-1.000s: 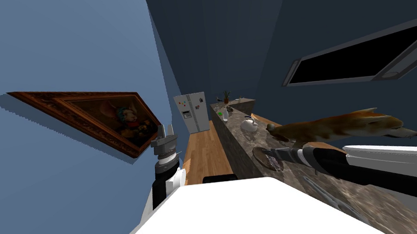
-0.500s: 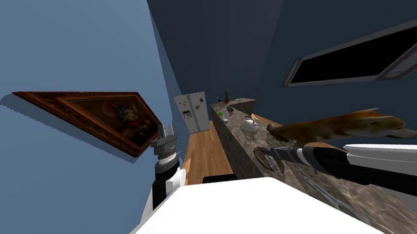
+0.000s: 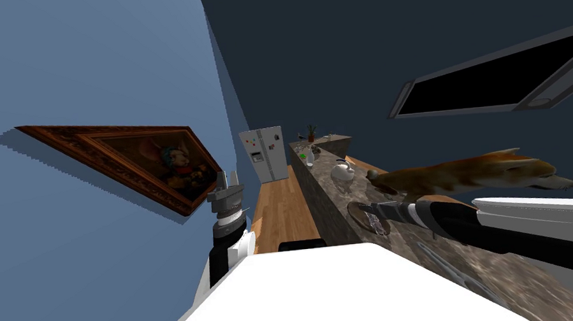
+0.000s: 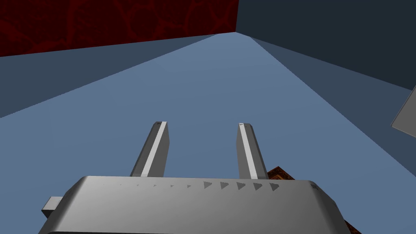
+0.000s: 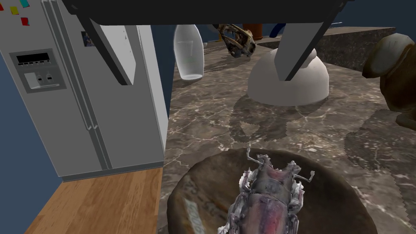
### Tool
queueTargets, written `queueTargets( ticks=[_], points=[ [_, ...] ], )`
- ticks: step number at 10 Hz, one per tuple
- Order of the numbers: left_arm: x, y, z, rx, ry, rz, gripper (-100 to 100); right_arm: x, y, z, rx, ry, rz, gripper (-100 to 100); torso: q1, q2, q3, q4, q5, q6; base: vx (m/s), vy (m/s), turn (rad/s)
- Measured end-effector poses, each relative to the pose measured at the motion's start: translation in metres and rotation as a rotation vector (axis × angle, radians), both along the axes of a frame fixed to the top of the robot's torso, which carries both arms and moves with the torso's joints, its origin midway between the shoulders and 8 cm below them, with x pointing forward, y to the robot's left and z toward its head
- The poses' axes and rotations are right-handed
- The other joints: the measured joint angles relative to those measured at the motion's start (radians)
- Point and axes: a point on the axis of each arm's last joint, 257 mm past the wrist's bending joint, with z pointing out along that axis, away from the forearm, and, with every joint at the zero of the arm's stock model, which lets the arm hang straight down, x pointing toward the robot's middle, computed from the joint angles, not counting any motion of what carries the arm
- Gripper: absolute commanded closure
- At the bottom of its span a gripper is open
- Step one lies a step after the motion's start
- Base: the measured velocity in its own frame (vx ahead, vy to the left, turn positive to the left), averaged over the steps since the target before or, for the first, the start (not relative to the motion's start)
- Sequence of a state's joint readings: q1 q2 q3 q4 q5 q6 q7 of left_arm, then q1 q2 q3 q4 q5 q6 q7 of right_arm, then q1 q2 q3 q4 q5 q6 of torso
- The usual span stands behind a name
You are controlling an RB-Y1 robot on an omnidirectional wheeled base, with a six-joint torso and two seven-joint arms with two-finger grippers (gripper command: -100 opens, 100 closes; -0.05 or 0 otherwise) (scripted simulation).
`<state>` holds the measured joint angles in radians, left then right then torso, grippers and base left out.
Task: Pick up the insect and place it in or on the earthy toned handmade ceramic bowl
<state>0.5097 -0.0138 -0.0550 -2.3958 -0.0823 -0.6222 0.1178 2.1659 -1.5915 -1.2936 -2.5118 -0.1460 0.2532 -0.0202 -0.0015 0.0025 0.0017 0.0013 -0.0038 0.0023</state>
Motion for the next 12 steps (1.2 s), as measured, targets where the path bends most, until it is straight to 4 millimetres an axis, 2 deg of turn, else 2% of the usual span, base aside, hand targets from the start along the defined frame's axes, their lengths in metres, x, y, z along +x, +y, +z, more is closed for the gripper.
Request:
queueTargets(
  ticks=[1,4,6,8,12],
  points=[
    [0.0,0.0,0.0,0.0,0.0,0.0,0,0.0,0.0,0.0,0.0,0.0,0.0,-100,0.0,0.0,0.0,0.0,0.0,0.0,0.037,0.029,0.087],
    [0.0,0.0,0.0,0.0,0.0,0.0,0,-0.021,-0.022,-0.001,-0.005,0.028,-0.025,-100,0.003,-0.002,-0.001,-0.001,0.001,0.0,0.038,0.033,0.079],
    [0.0,0.0,0.0,0.0,0.0,0.0,0,-0.036,-0.029,-0.002,-0.001,0.041,-0.033,-100,0.002,-0.003,-0.002,-0.001,0.0,0.0,0.045,0.028,0.072],
    [0.0,0.0,0.0,0.0,0.0,0.0,0,-0.046,-0.033,0.003,0.003,0.041,-0.039,-100,0.001,-0.001,-0.001,0.0,0.0,0.0,0.026,0.018,0.05],
    [0.0,0.0,0.0,0.0,0.0,0.0,0,-0.074,-0.053,0.01,-0.004,0.053,-0.075,-100,0.002,-0.002,-0.001,-0.001,0.001,0.0,0.033,0.022,0.046]
  ],
)
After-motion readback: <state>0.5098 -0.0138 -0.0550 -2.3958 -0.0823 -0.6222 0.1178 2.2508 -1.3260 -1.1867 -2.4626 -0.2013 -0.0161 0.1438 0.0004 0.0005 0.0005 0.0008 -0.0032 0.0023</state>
